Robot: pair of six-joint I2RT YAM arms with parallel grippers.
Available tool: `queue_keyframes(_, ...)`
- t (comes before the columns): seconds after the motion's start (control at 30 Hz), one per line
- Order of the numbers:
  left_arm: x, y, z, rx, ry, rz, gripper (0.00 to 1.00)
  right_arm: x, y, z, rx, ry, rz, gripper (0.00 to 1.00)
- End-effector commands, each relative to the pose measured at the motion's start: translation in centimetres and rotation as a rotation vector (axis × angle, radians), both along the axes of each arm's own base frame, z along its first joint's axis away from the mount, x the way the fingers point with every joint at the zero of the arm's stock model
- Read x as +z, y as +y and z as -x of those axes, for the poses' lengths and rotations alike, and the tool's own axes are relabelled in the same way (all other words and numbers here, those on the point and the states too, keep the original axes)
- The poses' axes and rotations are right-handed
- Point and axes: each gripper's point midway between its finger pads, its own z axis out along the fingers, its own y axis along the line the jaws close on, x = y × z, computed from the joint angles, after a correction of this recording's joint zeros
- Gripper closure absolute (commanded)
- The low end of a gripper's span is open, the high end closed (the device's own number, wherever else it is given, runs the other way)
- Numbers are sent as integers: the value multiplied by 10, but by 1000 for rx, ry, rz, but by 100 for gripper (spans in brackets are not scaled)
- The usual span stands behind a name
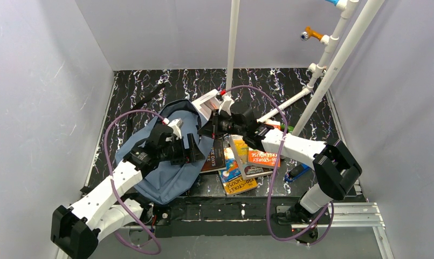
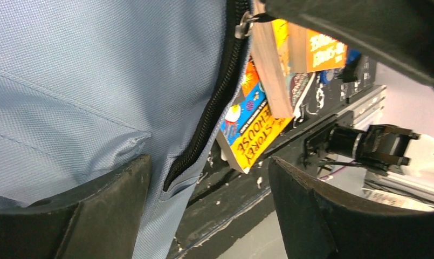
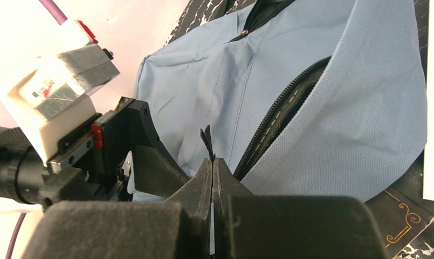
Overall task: Pack the student bag
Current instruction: Unzip the student bag at the center of the board.
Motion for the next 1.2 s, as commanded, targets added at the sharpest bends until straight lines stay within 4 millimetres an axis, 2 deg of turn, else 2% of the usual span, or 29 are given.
queue_keyframes(0.0, 41, -2, 5, 22, -1, 101, 20, 41, 6, 2, 58, -106, -108, 99)
queue_keyframes(0.13, 68, 18, -16, 153, -39, 147, 2, 39, 3, 7, 77, -126, -98, 99)
queue_keyframes(0.23, 81, 35, -42, 259, 3, 234, 2, 40, -1, 7, 75, -144, -82, 99)
queue_keyframes(0.33, 85, 43, -73, 317, 84, 287, 2, 42, -2, 9, 79, -148, -87, 99)
queue_keyframes(0.43, 97, 36, -99, 286, 98, 322, 3, 39, 0, 12, 99, -145, -94, 99)
queue_keyframes(0.57, 97, 28, -129, 281, 96, 354, 13, 40, 3, 13, 122, -144, -90, 99)
queue_keyframes(0.73, 80, 1, -149, 204, 144, 374, 27, 46, 4, 14, 130, -158, -94, 99)
queue_keyframes(0.87, 53, -27, -149, 123, 187, 310, 28, 44, 3, 14, 139, -165, -88, 99)
queue_keyframes(0.93, 42, -35, -152, 93, 188, 266, 36, 44, 4, 13, 143, -172, -77, 99)
queue_keyframes(1.03, 30, -38, -160, 86, 194, 221, 59, 47, 4, 13, 147, -182, -69, 99)
queue_keyframes(1.17, 32, -33, -182, 94, 141, 150, 95, 43, 2, 17, 147, -180, -45, 99)
